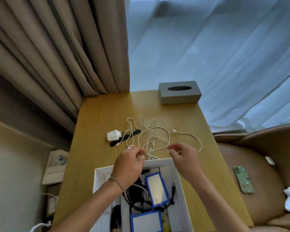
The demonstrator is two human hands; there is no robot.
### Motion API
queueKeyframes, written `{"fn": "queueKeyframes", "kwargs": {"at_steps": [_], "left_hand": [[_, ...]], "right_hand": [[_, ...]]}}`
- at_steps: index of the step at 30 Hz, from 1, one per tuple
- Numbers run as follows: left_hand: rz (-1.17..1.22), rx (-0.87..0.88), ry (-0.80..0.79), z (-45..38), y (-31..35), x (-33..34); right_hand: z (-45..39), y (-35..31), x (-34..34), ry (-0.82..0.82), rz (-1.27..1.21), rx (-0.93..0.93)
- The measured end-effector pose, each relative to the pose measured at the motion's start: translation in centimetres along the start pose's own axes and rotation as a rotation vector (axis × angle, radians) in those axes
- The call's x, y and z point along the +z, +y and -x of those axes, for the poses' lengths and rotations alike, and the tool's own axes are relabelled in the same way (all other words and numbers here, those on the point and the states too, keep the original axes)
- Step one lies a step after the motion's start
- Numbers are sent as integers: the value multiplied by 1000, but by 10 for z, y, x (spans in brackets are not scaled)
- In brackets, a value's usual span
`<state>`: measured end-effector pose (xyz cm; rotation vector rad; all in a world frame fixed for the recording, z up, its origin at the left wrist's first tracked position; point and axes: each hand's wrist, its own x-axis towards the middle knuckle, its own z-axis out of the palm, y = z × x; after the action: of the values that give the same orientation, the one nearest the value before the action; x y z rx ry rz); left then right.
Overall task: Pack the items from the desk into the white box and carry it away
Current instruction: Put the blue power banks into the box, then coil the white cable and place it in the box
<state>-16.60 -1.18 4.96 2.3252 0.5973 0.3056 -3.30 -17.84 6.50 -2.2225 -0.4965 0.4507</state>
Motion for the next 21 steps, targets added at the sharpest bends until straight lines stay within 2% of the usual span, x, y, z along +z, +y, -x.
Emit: {"fn": "queueKeyframes", "kwargs": {"at_steps": [10, 15, 21], "left_hand": [[-180, -478, -261, -96, -26, 45], [-222, -606, -407, -117, -31, 70], [-261, -674, -430, -129, -36, 88]], "right_hand": [[-74, 38, 1, -125, -116, 112], [-86, 56, 14, -189, -153, 139], [-85, 65, 15, -216, -200, 156]]}}
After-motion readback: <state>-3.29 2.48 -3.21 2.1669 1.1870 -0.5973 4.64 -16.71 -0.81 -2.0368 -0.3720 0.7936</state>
